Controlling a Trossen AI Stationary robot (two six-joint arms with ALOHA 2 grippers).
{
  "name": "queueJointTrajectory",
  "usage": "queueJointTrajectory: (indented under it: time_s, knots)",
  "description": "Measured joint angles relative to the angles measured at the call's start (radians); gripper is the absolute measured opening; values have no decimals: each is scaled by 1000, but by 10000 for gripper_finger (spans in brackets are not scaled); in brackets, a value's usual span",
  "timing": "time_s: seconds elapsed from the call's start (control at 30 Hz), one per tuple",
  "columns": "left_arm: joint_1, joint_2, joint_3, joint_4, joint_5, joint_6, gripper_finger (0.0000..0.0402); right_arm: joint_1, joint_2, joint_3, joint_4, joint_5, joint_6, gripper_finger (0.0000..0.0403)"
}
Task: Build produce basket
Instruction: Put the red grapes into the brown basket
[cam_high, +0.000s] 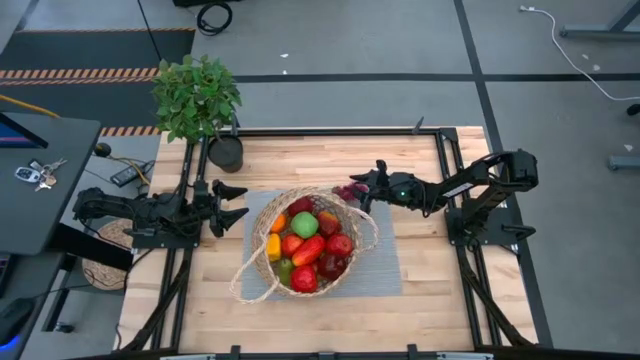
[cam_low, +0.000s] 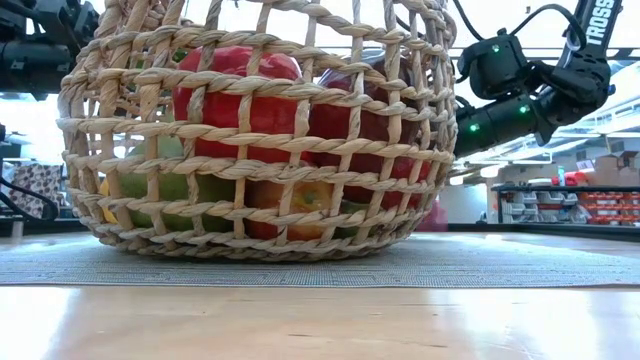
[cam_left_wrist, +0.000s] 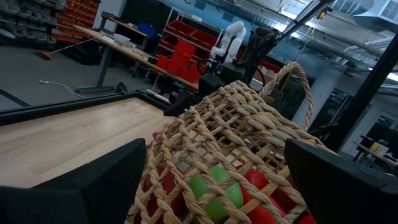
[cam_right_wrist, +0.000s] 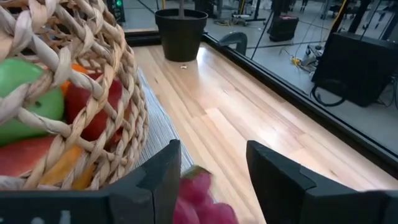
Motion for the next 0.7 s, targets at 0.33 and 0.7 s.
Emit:
queueJointTrajectory:
  time_s: [0.33, 0.7]
  knots:
    - [0, 0, 0, 0, 0, 0, 389, 0, 0, 0, -20, 13, -60, 188]
    - [0, 0, 0, 0, 0, 0, 389, -67, 0, 0, -103, -10, -50, 279]
